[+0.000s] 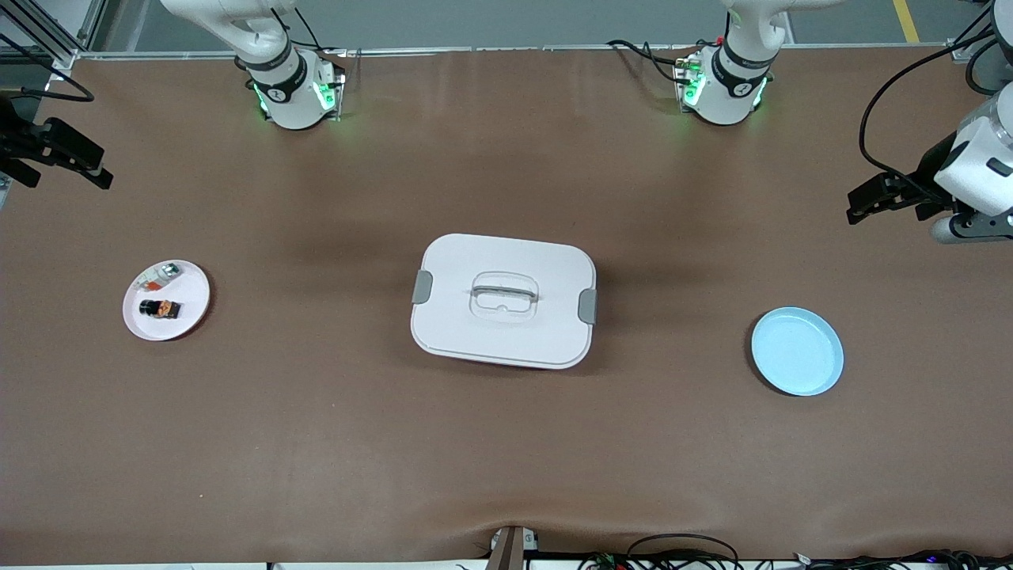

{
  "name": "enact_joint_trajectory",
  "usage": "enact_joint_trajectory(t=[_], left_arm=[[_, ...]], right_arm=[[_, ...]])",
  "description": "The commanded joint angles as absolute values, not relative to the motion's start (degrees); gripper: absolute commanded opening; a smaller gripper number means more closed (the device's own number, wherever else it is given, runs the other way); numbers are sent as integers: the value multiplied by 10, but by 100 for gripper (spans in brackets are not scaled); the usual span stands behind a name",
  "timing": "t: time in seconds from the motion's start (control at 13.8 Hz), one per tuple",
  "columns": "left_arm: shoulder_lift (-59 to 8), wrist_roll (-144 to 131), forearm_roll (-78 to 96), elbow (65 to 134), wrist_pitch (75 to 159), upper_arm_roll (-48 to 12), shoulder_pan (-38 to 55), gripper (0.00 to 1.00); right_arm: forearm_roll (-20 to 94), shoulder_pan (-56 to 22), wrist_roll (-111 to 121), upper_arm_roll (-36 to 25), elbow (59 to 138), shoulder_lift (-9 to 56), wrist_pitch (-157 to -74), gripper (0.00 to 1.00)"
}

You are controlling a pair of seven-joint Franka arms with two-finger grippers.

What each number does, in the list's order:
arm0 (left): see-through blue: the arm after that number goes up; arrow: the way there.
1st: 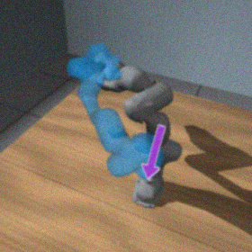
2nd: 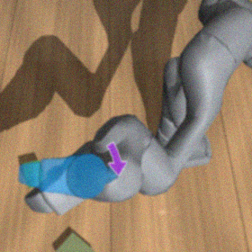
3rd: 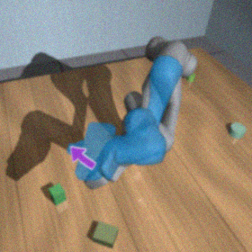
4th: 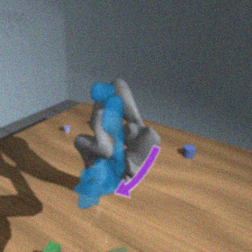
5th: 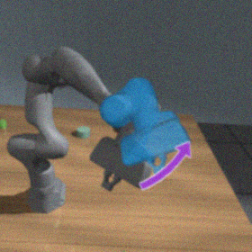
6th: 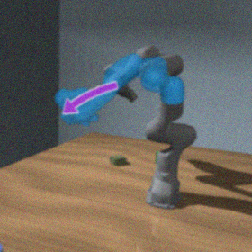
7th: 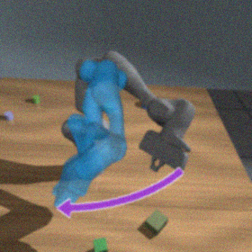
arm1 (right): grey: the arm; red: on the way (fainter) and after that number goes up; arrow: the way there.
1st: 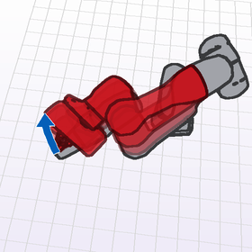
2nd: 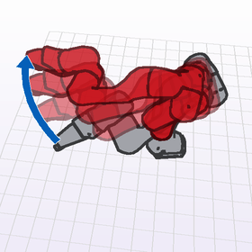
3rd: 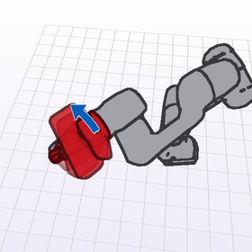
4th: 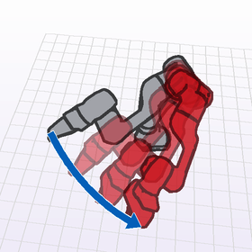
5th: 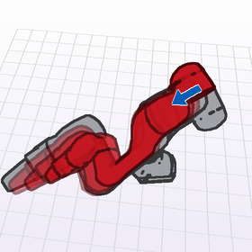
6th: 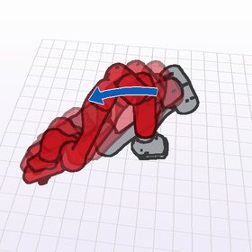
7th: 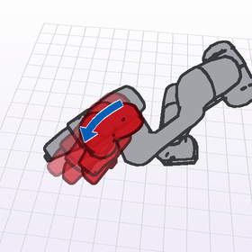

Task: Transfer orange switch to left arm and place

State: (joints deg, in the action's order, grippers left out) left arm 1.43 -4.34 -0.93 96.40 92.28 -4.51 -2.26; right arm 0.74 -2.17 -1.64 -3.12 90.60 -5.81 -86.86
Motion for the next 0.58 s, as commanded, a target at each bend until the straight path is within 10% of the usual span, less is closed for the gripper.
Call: enact_joint_trajectory(t=[0.0, 0.51], left_arm=[[11, -31, -8, 954, 914, -47, -26, 100], [11, -31, -9, 954, 914, -47, -25, 100]], right_arm=[[-2, -25, -17, -31, 915, -70, -871, 100], [-3, -23, -17, -32, 914, -70, -875, 100]])
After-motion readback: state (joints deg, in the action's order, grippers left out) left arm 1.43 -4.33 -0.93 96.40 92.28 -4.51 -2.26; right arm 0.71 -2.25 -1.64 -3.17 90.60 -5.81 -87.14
